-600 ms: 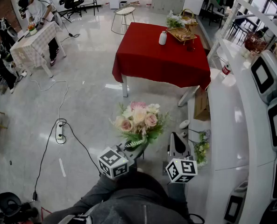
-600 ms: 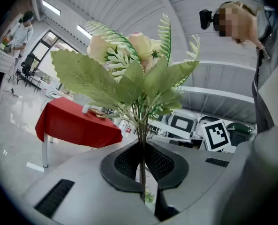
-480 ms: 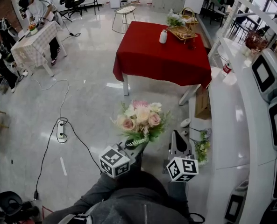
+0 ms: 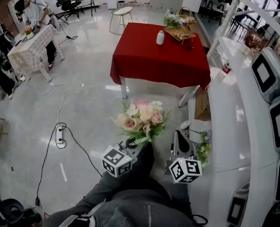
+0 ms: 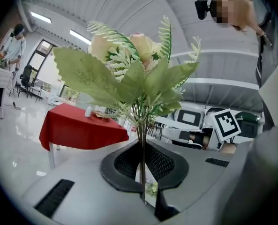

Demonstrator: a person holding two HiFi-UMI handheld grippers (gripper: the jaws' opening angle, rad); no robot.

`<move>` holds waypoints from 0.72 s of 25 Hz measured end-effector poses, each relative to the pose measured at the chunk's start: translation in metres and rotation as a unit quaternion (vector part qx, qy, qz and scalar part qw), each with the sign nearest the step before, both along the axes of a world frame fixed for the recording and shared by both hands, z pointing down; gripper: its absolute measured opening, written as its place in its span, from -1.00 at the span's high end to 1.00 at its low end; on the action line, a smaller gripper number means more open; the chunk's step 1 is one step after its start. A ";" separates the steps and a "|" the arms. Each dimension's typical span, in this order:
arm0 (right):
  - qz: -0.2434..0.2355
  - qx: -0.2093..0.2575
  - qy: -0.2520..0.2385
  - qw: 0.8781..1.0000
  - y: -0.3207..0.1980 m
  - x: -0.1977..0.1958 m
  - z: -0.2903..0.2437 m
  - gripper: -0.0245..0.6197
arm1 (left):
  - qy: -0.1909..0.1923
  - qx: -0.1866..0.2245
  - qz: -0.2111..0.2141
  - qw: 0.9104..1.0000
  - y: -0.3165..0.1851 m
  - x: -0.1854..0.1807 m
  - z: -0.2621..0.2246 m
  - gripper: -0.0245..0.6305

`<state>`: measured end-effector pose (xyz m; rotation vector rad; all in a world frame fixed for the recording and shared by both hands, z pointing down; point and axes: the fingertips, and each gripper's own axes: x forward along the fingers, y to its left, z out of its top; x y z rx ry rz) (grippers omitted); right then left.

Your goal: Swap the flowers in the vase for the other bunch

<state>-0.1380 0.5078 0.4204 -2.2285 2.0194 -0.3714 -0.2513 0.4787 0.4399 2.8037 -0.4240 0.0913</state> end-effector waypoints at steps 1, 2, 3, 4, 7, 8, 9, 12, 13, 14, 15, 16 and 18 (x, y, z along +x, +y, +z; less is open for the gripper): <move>-0.001 0.000 0.000 1.000 -0.004 0.003 0.000 0.89 | 0.003 -0.002 -0.001 1.000 -0.004 0.004 0.000 0.87; -0.002 0.000 0.000 1.000 -0.008 0.007 0.000 0.89 | 0.006 -0.004 -0.002 1.000 -0.008 0.009 0.000 0.88; -0.005 0.000 0.000 1.000 -0.013 0.010 -0.001 0.89 | 0.008 -0.006 -0.003 1.000 -0.012 0.015 -0.001 0.87; -0.009 0.000 0.000 1.000 -0.017 0.013 -0.001 0.89 | 0.009 -0.008 -0.002 1.000 -0.015 0.021 -0.001 0.87; -0.021 -0.001 -0.002 1.000 -0.032 0.021 -0.002 0.89 | 0.007 -0.009 0.000 1.000 -0.026 0.037 -0.001 0.88; -0.023 -0.001 -0.003 1.000 -0.038 0.024 -0.003 0.89 | 0.003 -0.008 0.000 1.000 -0.031 0.042 -0.002 0.88; -0.025 -0.002 -0.004 1.000 -0.044 0.028 -0.004 0.89 | 0.000 -0.010 -0.001 1.000 -0.036 0.047 -0.003 0.87; -0.029 -0.008 -0.008 1.000 -0.064 0.041 -0.007 0.89 | -0.003 -0.018 -0.006 1.000 -0.055 0.061 -0.007 0.87; -0.031 -0.009 -0.008 0.999 -0.071 0.045 -0.009 0.89 | -0.003 -0.020 -0.008 1.000 -0.062 0.065 -0.008 0.87; -0.032 -0.008 -0.008 0.999 -0.078 0.050 -0.011 0.89 | -0.003 -0.022 -0.011 1.000 -0.069 0.070 -0.009 0.87; -0.032 -0.008 -0.007 0.999 -0.085 0.056 -0.013 0.89 | -0.002 -0.023 -0.013 1.000 -0.077 0.074 -0.010 0.87; -0.033 -0.008 -0.007 0.999 -0.092 0.061 -0.014 0.89 | -0.002 -0.024 -0.015 1.000 -0.084 0.079 -0.011 0.87; -0.035 -0.010 -0.007 0.999 -0.107 0.069 -0.016 0.89 | -0.001 -0.026 -0.017 1.000 -0.100 0.088 -0.013 0.87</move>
